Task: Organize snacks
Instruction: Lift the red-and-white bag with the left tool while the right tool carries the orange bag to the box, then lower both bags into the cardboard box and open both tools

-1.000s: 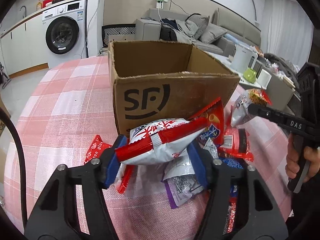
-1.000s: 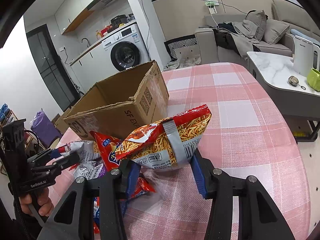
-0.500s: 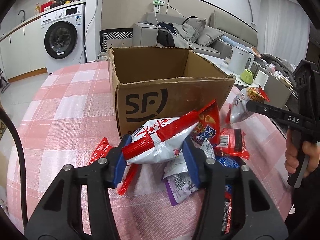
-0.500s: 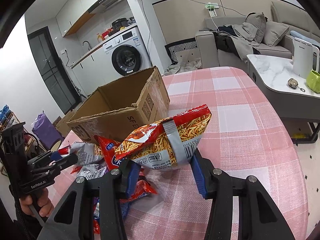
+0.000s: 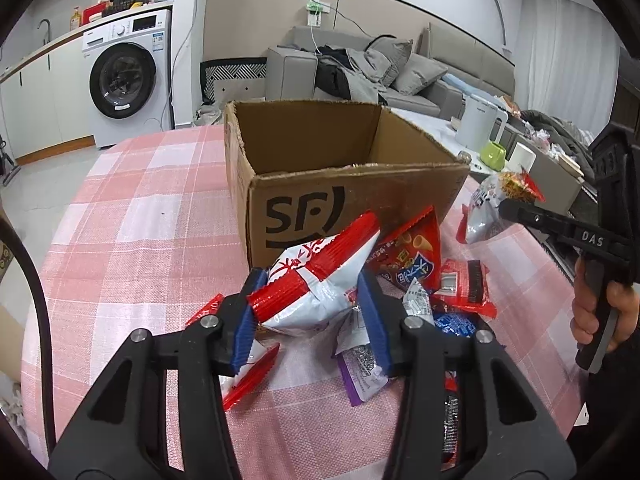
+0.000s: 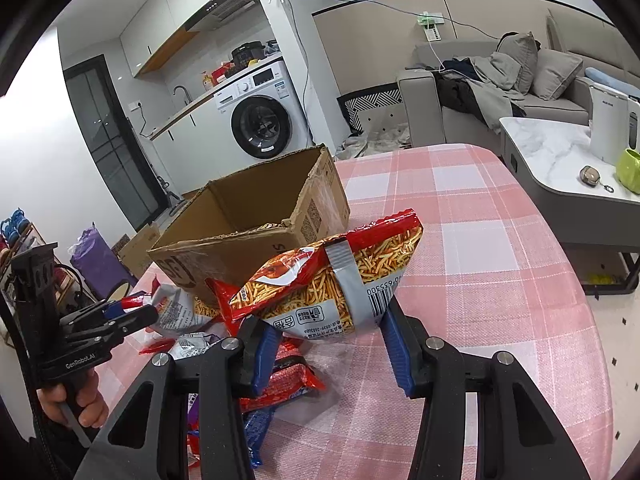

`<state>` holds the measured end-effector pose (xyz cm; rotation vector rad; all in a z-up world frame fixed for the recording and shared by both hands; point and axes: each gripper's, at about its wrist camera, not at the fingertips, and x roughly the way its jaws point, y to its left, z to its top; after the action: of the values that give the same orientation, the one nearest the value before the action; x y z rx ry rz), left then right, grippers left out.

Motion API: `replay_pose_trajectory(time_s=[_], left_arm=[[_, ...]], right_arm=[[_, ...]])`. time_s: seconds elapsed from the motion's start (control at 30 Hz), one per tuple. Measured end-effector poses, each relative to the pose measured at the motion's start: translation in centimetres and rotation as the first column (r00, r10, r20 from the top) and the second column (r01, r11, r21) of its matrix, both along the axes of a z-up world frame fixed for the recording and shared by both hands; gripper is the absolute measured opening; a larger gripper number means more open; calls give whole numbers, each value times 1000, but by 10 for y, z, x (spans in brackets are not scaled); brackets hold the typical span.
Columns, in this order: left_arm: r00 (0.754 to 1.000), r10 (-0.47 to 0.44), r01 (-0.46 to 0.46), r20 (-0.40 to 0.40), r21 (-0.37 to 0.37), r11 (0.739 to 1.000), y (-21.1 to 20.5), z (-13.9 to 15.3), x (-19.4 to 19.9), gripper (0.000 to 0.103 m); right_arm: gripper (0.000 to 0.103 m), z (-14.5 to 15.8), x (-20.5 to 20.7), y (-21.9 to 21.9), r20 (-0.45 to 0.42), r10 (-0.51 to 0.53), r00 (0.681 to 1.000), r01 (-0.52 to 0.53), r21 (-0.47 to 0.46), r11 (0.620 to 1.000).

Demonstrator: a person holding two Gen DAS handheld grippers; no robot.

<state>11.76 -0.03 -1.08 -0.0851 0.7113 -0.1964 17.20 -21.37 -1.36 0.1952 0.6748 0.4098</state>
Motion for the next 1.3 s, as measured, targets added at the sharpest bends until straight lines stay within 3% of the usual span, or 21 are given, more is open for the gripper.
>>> replay_pose_trajectory(time_s=[0.07, 0.23, 0.3, 0.37, 0.53, 1.3], left_arm=[[1000, -2, 2, -8, 31, 1000, -5, -2, 5, 56], [999, 7, -4, -46, 67, 998, -14, -11, 21, 57], [999, -3, 7, -53, 70, 997, -17, -15, 24, 51], [999, -17, 21, -50, 73, 997, -19, -17, 23, 39], [1000, -30, 30, 5, 79, 996, -23, -7, 14, 35], [974, -23, 21, 224, 13, 1000, -13, 97, -50, 35]], right_arm=[[48, 1, -1, 1, 3, 0, 1000, 0, -1, 1000], [48, 2, -2, 1, 2, 3, 1000, -3, -1, 1000], [48, 2, -2, 2, 3, 4, 1000, -4, -3, 1000], [48, 2, -3, 2, 3, 6, 1000, -6, -3, 1000], [48, 5, -5, 3, 13, 9, 1000, -9, -1, 1000], [48, 63, -39, 16, 146, 40, 988, -43, 18, 999]])
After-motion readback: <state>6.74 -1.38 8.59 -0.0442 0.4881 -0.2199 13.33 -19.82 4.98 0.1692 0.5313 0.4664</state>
